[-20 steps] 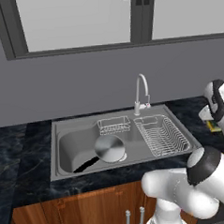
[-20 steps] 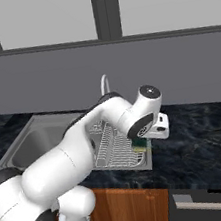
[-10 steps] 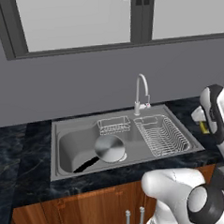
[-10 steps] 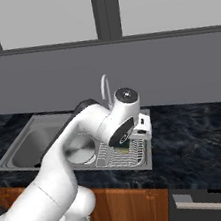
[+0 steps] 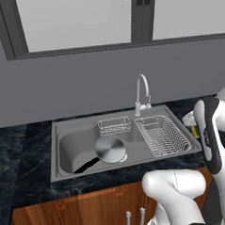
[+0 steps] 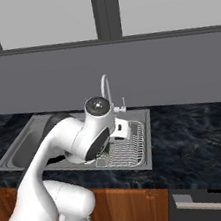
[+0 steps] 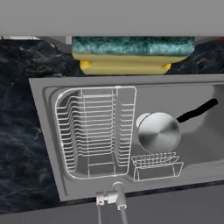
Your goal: Pick the pan and sponge and place them into the sink. Then turn on the water.
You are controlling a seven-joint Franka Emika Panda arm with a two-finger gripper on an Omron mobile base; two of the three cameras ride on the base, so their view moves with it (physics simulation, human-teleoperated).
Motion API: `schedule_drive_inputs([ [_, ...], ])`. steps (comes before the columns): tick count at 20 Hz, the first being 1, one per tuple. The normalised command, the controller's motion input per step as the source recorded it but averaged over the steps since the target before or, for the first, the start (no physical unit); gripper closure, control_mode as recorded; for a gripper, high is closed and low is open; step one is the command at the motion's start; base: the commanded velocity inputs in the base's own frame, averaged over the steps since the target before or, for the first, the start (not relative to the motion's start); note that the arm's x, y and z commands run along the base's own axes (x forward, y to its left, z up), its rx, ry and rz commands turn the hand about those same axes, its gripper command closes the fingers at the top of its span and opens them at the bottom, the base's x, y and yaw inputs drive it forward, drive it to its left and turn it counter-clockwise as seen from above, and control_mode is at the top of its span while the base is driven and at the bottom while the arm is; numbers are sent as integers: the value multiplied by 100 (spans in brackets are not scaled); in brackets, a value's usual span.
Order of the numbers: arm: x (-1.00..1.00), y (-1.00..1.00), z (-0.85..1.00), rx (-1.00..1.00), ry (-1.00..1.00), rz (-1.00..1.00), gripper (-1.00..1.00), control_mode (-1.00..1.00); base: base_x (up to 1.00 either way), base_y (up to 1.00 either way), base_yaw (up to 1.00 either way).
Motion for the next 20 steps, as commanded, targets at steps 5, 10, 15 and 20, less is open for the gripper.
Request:
schedule_drive_inputs([
  [5, -15, 50, 27, 0, -6, -4, 100, -100, 0, 0, 0],
  [10, -24, 42, 19, 0, -6, -5, 100, -100, 0, 0, 0],
  [15, -23, 41, 15, 2, -4, -6, 100, -100, 0, 0, 0],
  [20, -11, 40, 8, 2, -1, -7, 100, -100, 0, 0, 0],
])
